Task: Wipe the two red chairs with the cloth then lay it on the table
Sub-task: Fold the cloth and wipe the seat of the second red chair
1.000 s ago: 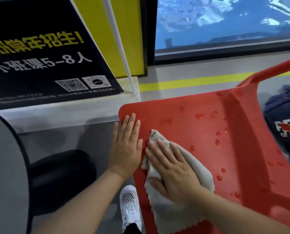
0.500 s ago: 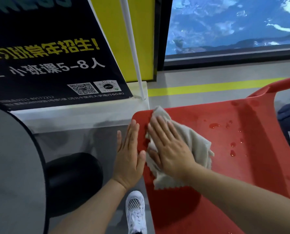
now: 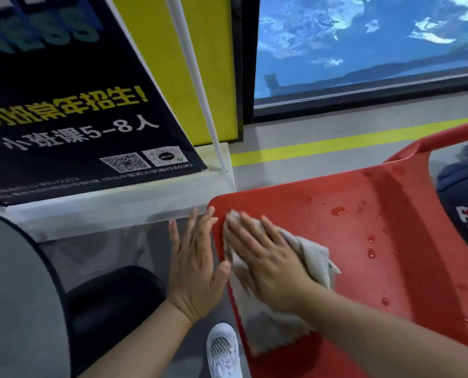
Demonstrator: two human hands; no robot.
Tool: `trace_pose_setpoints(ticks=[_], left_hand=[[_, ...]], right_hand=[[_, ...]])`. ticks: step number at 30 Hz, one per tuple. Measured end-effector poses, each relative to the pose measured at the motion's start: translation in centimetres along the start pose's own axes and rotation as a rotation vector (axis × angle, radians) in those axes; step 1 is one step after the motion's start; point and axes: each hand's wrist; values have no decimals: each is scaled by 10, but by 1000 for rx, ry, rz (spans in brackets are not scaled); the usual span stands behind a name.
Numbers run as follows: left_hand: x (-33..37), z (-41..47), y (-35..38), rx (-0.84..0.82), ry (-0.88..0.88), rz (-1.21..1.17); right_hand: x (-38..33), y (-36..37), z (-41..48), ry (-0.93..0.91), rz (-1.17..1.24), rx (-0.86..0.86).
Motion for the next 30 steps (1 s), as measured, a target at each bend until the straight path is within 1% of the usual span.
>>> trace_pose_setpoints(ticks=[3, 5, 9, 16, 19, 20, 22, 24, 25, 27, 30], left_hand=[[11, 9, 6, 1, -67, 44], [21, 19, 13, -47, -79, 85], [46, 39, 35, -155, -26, 123], [92, 66, 84, -247, 122, 185], [111, 79, 109, -288, 156, 217], [114, 82, 115, -296, 163, 234], [118, 87, 126, -312, 179, 268], [118, 88, 130, -310, 185, 292], [118, 88, 131, -307, 195, 295], [117, 88, 128, -301, 222, 277], [112, 88, 120, -302, 259, 269]], right_hand=[[14, -3, 36, 152, -38, -12], [25, -2, 39, 222, -49, -3], [61, -3, 16, 365, -72, 40], [158, 3, -42, 577, -134, 15], [201, 6, -66, 688, -131, 78], [212, 8, -73, 748, -106, 91], [228, 13, -88, 936, -13, 59], [228, 17, -94, 1123, 60, 35], [224, 17, -96, 1167, 69, 26], [208, 17, -98, 1143, 53, 20], [180, 15, -101, 1042, 8, 20]])
Point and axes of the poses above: each hand's wrist, its own z-axis towards the middle knuckle, its own y-axis out of the palm, x = y × z, and after that the axes turned 12 degrees about -z, right-handed
